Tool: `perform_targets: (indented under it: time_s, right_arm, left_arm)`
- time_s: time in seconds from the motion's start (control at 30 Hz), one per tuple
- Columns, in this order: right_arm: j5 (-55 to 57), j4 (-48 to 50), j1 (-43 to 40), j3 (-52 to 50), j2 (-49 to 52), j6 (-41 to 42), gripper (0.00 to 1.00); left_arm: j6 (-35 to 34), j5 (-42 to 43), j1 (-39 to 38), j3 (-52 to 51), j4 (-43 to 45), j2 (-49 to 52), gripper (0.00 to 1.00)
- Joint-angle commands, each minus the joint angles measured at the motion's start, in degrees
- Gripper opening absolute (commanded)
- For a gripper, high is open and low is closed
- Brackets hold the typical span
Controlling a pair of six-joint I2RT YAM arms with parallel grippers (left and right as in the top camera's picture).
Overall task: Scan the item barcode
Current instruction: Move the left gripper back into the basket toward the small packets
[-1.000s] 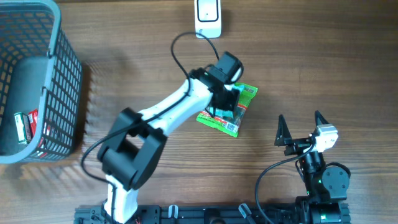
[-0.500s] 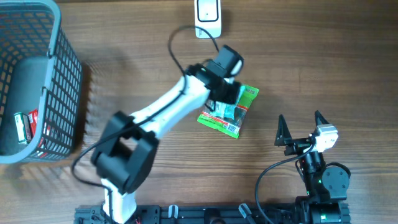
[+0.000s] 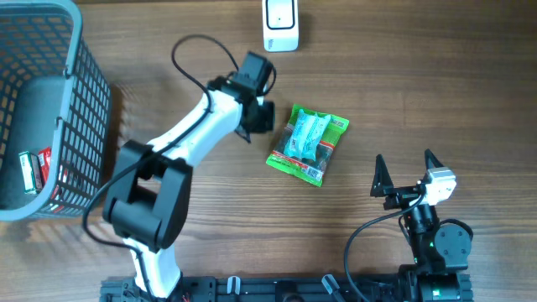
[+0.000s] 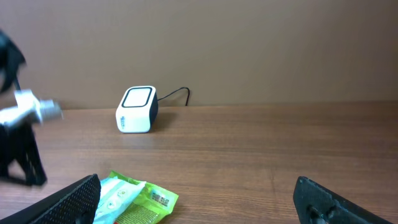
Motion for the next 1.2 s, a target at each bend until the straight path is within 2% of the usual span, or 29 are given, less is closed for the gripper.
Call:
perform_targets:
  time_s: [0.0,0.17,0.33,0.5,0.57,0.83,0.97,1.1,1.17]
  right_arm:
    - [-0.1,0.3,-0.2,-0.1,0.0,-0.2,1.00]
    - [-0.1,0.3,-0.2,-0.1,0.0,-0.2,1.00]
    - [-0.1,0.3,-0.2,-0.1,0.0,-0.2,1.00]
    - [-0.1,0.3,-0.2,-0.1,0.0,-0.2,1.00]
    - [-0.1,0.3,-0.2,-0.1,0.0,-0.2,1.00]
    - [-0.1,0.3,-0.2,-0.1,0.0,-0.2,1.00]
    - [-0.1,0.3,-0.2,-0.1,0.0,-0.2,1.00]
    - [-0.1,0.3,-0.2,-0.1,0.0,-0.2,1.00]
    - [-0.1,0.3,-0.2,-0.1,0.0,-0.2,1.00]
  left_arm:
    - [-0.6,4.4,-1.9,-4.8,3.7,2.2,0.16]
    - [-3.6,5.0,-4.9,-8.2,7.3,2.4,0.15]
    - [-3.8,8.3,-9.8,-8.5,9.7,2.4,0.16]
    - [-3.8,7.5,-12.8,-8.5,11.5,2.4,0.17]
    - [-3.8,7.3,-12.9,-8.4,12.0,2.4,0.20]
    - [-3.7,-2.1,-10.0,-5.3,9.4,-0.5,0.24]
    - [-1.8,-7.6,-6.8,2.9,2.4,-6.3,0.38]
    - [-1.8,-10.7,-0.2,14.4,-7.2,-12.2,0.68]
    - [-1.9,-10.7,4.4,20.3,-12.1,-14.4,0.71]
